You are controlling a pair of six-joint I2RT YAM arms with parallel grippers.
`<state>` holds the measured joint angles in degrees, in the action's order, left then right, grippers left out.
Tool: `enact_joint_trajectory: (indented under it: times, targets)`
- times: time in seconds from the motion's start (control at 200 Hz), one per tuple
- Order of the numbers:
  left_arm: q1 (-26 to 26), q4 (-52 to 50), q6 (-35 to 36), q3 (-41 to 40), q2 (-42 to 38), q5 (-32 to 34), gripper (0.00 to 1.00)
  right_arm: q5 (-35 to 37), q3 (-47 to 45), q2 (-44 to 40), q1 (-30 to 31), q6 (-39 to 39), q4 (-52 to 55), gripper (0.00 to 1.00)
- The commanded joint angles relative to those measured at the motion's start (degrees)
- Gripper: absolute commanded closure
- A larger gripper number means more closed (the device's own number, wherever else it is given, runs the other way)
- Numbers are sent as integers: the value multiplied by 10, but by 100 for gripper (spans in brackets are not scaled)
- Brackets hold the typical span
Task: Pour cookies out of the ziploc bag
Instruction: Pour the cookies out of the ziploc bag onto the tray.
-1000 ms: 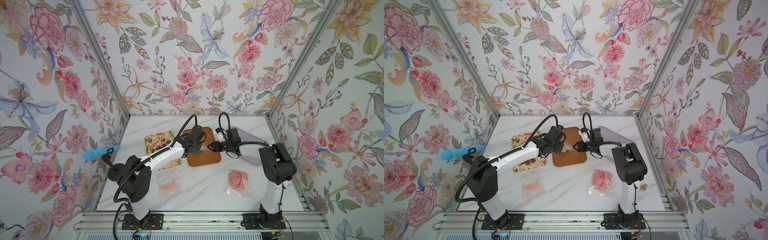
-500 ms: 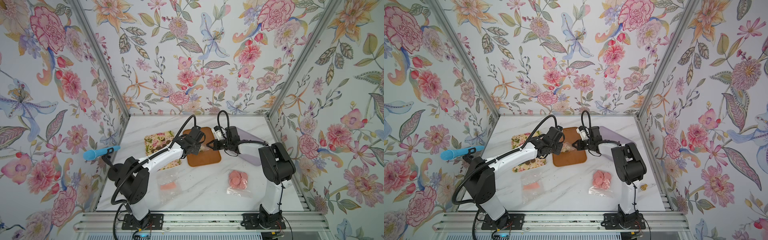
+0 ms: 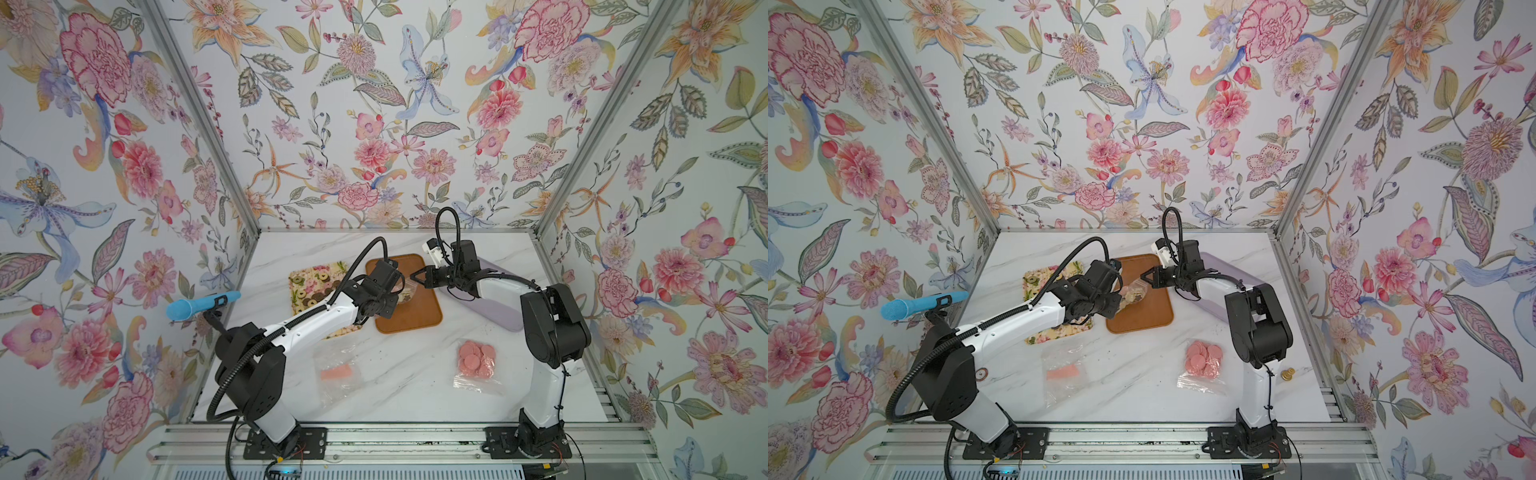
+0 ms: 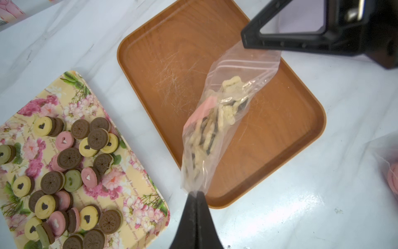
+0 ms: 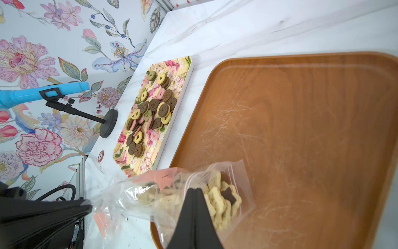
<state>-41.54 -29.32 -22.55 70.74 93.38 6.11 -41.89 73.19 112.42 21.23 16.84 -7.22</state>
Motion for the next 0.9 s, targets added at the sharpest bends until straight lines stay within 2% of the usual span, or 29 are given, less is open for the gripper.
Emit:
enact_joint_trajectory:
  times: [0.0, 0.23, 0.486, 0.616, 0.771, 0.896]
  targets:
    - [-3, 1, -10, -16, -24, -51, 100, -23, 14, 11, -4, 34, -13, 100]
    - [-5, 38, -17, -16, -26, -146, 100, -24, 84, 72, -9, 67, -15, 100]
    - [5, 88, -39, -3, 15, -107, 100, -29, 184, 158, -9, 92, -27, 100]
    - [10, 121, -59, 4, 29, -92, 100, -30, 197, 175, -9, 93, -32, 100]
    - [29, 203, -108, -5, 28, -138, 100, -28, 222, 193, -9, 89, -16, 100]
    - [36, 232, -148, -3, 25, -156, 100, -28, 232, 199, -5, 85, -12, 100]
